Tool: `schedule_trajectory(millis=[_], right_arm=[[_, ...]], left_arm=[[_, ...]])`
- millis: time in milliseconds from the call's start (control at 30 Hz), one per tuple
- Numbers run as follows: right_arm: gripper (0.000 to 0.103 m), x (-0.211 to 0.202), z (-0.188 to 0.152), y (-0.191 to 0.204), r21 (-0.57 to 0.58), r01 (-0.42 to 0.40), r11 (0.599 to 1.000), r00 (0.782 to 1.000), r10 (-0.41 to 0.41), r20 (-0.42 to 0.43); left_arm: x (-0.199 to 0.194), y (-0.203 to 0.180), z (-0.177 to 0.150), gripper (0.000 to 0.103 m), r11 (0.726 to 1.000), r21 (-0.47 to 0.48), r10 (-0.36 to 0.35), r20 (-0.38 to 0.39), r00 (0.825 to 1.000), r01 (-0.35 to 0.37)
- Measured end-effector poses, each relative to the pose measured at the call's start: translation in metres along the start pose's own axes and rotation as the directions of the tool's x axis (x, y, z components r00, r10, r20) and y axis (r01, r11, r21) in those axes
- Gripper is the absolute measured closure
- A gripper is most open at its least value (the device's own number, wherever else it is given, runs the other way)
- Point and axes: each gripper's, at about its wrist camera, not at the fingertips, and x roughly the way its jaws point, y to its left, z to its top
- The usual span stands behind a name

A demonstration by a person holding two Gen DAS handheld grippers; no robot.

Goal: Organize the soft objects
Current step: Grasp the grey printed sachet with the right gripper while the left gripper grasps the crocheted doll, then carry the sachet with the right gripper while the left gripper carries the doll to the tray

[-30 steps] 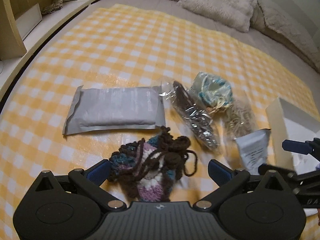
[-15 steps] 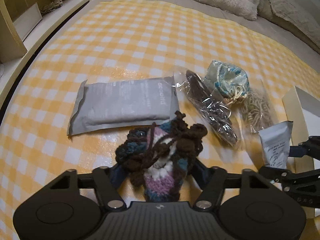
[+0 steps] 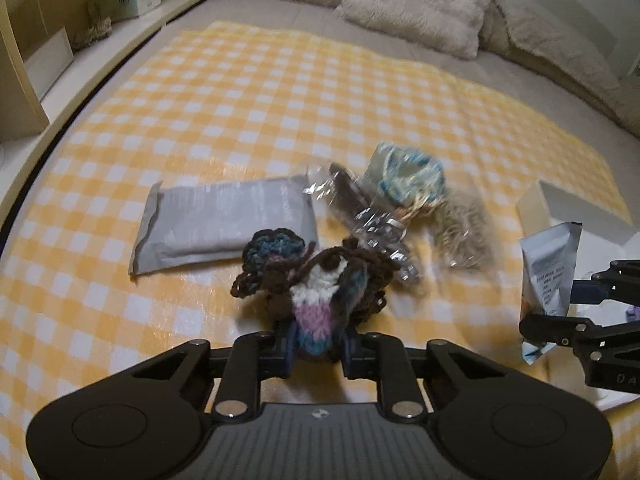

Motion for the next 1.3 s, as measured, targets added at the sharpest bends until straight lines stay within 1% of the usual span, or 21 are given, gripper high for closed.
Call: schedule_trajectory(millis=[33,67,133,200,267,300,333,367,400,433,500,600,667,733,833,900,967,1033,1100,1167,1300], right_arm=[[0.059,-0.005,0.000,0.000,0.003,0.003,1.000,1.000,-0.003,0.015],[0.059,-0.011,0.000,0.000,0.010,0.005,1.000,1.000,-0.005,0.030],[0.059,-0.022,0.000,-0.001,0.027,-0.001,1.000,0.998,-0.001,0.055],[0.059,-0.031,0.000,-0.002,0.043,-0.001,0.999,0.997,-0.002,0.077],[0.058,-0.038,0.000,-0.001,0.050,-0.003,0.999,0.996,-0.002,0.093],[0.058,-0.040,-0.001,-0.002,0.053,-0.006,0.999,0.995,0.000,0.097],[0.058,-0.043,-0.002,-0.002,0.056,-0.008,0.998,0.995,0.003,0.100],[0.058,-0.045,-0.003,-0.001,0.058,-0.009,0.998,0.995,0.003,0.102],[0.058,-0.047,-0.004,-0.001,0.060,-0.011,0.998,0.995,0.005,0.104],[0.058,-0.048,-0.005,0.000,0.059,-0.013,0.998,0.994,0.007,0.105],[0.058,-0.050,-0.007,0.000,0.057,-0.016,0.998,0.994,0.010,0.107],[0.058,-0.050,-0.007,-0.002,0.059,-0.021,0.998,0.994,0.014,0.107],[0.058,-0.050,-0.007,-0.004,0.061,-0.019,0.998,0.994,0.013,0.106],[0.058,-0.048,-0.006,-0.007,0.062,-0.016,0.998,0.995,0.010,0.102],[0.058,-0.046,-0.006,-0.011,0.071,-0.013,0.997,0.995,0.006,0.097],[0.058,-0.044,-0.007,-0.014,0.077,-0.010,0.997,0.996,0.003,0.091],[0.058,-0.043,-0.008,-0.017,0.078,-0.006,0.997,0.996,-0.001,0.085],[0.058,-0.043,-0.009,-0.019,0.079,-0.002,0.997,0.997,-0.004,0.080],[0.058,-0.043,-0.010,-0.019,0.080,-0.001,0.997,0.997,-0.005,0.076],[0.058,-0.044,-0.010,-0.018,0.080,0.001,0.997,0.997,-0.007,0.077],[0.058,-0.048,-0.009,-0.016,0.080,-0.002,0.997,0.996,-0.006,0.090]], left_arm=[[-0.004,-0.001,0.000,0.090,1.000,0.000,-0.006,0.011,1.000,0.006],[-0.008,-0.002,0.000,0.092,1.000,-0.001,-0.009,0.020,1.000,0.009],[-0.012,-0.004,-0.001,0.093,1.000,-0.002,-0.015,0.034,0.999,0.015],[-0.016,-0.006,-0.002,0.096,1.000,0.000,-0.018,0.044,0.999,0.018],[-0.017,-0.008,-0.002,0.094,1.000,0.008,-0.015,0.056,0.998,0.015],[-0.017,-0.009,-0.003,0.080,1.000,0.005,-0.025,0.059,0.998,0.024],[-0.015,-0.010,-0.003,0.056,1.000,0.002,-0.028,0.057,0.998,0.028],[-0.014,-0.011,-0.003,0.046,1.000,0.003,-0.028,0.057,0.998,0.028],[-0.012,-0.013,-0.003,0.031,1.000,0.009,-0.022,0.062,0.998,0.021],[-0.009,-0.016,-0.002,0.028,1.000,0.017,-0.015,0.062,0.998,0.014],[0.001,-0.019,-0.001,0.028,1.000,0.017,-0.015,0.051,0.999,0.014],[0.022,-0.019,0.004,0.028,1.000,-0.005,0.000,0.010,1.000,0.000],[0.032,-0.020,0.006,0.030,1.000,-0.004,0.018,-0.003,1.000,-0.018],[0.039,-0.020,0.008,0.037,1.000,-0.003,0.030,-0.028,0.999,-0.031],[0.045,-0.022,0.007,0.037,0.999,0.022,0.030,-0.085,0.996,-0.029],[0.046,-0.024,0.004,0.037,0.998,0.056,0.032,-0.104,0.994,-0.026],[0.044,-0.025,0.001,0.041,0.997,0.079,0.033,-0.113,0.993,-0.025],[0.041,-0.027,-0.002,0.048,0.995,0.099,0.025,-0.123,0.992,-0.013],[0.037,-0.027,-0.003,0.052,0.995,0.104,0.010,-0.121,0.993,0.002],[0.031,-0.027,-0.004,0.054,0.994,0.109,-0.001,-0.103,0.995,0.013],[0.007,-0.029,0.002,0.056,0.995,0.098,-0.032,-0.026,0.999,0.034]])
